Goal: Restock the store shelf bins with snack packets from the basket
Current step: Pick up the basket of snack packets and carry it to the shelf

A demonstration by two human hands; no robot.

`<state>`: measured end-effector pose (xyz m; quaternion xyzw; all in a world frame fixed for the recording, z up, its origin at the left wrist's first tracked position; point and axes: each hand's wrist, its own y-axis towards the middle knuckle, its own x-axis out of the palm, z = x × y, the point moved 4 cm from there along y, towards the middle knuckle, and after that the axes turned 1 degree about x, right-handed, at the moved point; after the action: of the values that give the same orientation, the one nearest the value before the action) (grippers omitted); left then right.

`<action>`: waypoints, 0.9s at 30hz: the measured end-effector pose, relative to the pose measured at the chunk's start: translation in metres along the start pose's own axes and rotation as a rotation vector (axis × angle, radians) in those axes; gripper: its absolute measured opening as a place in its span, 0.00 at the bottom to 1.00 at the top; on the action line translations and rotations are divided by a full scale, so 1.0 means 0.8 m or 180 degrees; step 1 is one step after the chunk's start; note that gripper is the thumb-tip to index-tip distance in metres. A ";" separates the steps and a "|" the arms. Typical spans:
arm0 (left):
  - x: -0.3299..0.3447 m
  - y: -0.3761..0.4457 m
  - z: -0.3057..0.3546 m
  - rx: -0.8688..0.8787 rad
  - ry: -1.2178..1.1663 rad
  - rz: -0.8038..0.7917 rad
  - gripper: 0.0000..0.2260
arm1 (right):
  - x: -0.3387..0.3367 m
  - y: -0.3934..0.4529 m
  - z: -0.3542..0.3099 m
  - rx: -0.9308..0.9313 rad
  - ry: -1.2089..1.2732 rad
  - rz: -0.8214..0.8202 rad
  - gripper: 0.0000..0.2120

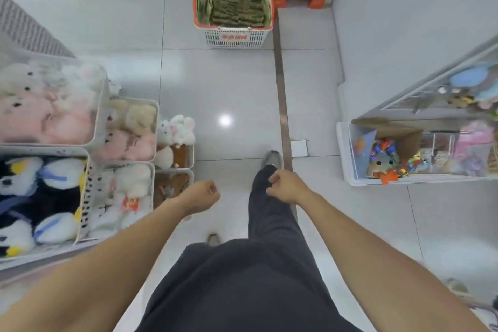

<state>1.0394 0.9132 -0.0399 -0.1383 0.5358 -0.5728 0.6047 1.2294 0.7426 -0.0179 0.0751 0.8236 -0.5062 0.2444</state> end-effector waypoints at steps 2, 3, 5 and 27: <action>-0.039 0.055 0.032 -0.0095 -0.0001 0.0001 0.12 | -0.056 0.053 -0.005 -0.0042 -0.0130 -0.0106 0.21; -0.061 0.081 0.050 -0.0159 -0.0015 0.0022 0.12 | -0.086 0.080 -0.009 -0.0067 -0.0202 -0.0158 0.21; -0.107 0.130 0.088 -0.0297 -0.0077 0.0034 0.13 | -0.153 0.129 -0.022 -0.0116 -0.0282 -0.0224 0.19; -0.763 0.750 0.257 -0.0600 -0.1320 0.0539 0.10 | -0.781 0.759 -0.320 -0.0106 -0.0568 -0.0033 0.14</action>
<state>1.6724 1.5183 -0.1298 -0.2633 0.4611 -0.4269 0.7320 1.9144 1.3318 -0.1085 0.0214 0.8073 -0.4984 0.3154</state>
